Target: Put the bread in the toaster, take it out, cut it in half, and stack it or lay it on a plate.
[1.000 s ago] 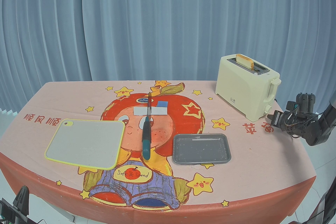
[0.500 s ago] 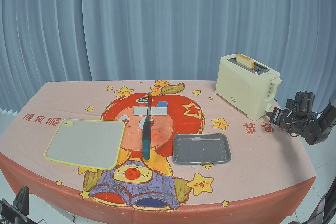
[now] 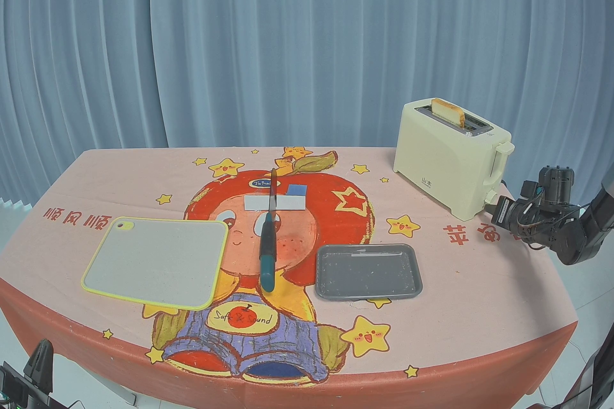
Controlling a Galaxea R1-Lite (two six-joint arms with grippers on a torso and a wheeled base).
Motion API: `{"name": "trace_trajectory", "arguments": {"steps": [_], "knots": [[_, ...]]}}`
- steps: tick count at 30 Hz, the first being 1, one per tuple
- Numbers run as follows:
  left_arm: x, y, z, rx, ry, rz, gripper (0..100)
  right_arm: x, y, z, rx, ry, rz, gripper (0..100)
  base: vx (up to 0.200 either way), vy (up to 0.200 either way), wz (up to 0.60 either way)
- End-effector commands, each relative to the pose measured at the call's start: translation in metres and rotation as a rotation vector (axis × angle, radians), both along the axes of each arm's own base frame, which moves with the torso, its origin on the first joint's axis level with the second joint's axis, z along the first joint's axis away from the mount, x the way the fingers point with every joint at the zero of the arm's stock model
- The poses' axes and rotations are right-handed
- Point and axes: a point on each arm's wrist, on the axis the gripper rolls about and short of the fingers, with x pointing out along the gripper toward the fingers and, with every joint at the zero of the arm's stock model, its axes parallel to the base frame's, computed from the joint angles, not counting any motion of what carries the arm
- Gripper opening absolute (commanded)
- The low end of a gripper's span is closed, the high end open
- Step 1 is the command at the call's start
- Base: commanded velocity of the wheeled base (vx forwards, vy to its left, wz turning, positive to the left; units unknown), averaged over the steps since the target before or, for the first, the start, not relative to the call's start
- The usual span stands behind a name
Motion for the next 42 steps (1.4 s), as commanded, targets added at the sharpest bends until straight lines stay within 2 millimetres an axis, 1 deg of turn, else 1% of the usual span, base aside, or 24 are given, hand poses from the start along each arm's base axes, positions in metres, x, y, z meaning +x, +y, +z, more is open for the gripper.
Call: {"name": "trace_trajectory", "arguments": {"steps": [1,8,19,26,31,34,36,37,39,40,41,42], "knots": [[0.000,0.000,-0.005,-0.001,0.000,0.001,0,-0.001,0.001,0.002,0.000,-0.005,0.002,0,0.000,0.000,0.00],[0.000,0.000,-0.005,-0.001,0.000,0.001,0,0.000,0.001,0.002,0.000,-0.005,0.002,0,0.000,0.000,0.00],[0.000,0.000,-0.005,-0.001,0.000,-0.001,0,-0.002,0.001,0.008,-0.002,-0.023,0.003,0,0.000,0.000,0.00],[0.000,0.000,-0.005,-0.001,0.002,-0.001,0,-0.007,0.008,0.003,-0.003,0.000,0.025,0,0.000,0.000,0.00],[0.000,0.000,-0.005,-0.001,0.002,-0.001,0,-0.025,0.019,0.029,-0.001,-0.064,0.058,0,0.000,0.000,0.00],[0.000,0.000,-0.005,-0.001,0.002,-0.001,0,-0.043,0.028,0.055,0.003,-0.139,0.092,0,0.000,0.000,0.00],[0.000,0.000,-0.005,-0.001,0.002,-0.001,0,-0.052,0.034,0.067,0.006,-0.176,0.112,0,0.000,0.000,0.00],[0.000,0.000,-0.005,0.000,0.002,-0.001,0,-0.062,0.038,0.084,0.009,-0.234,0.132,0,0.000,0.000,0.00],[0.000,0.000,-0.005,0.000,0.002,-0.001,0,-0.072,0.040,0.101,0.013,-0.297,0.143,0,0.000,0.000,0.00],[0.000,0.000,-0.005,-0.001,0.000,-0.001,0,-0.073,0.039,0.102,0.013,-0.302,0.142,0,0.000,0.000,0.00],[0.000,0.000,-0.005,-0.001,0.000,-0.001,0,-0.080,0.036,0.117,0.006,-0.365,0.141,0,0.000,0.000,0.00],[0.000,0.000,-0.005,-0.001,0.002,-0.001,0,-0.081,0.033,0.125,-0.001,-0.395,0.132,0,0.000,0.000,0.00]]}}
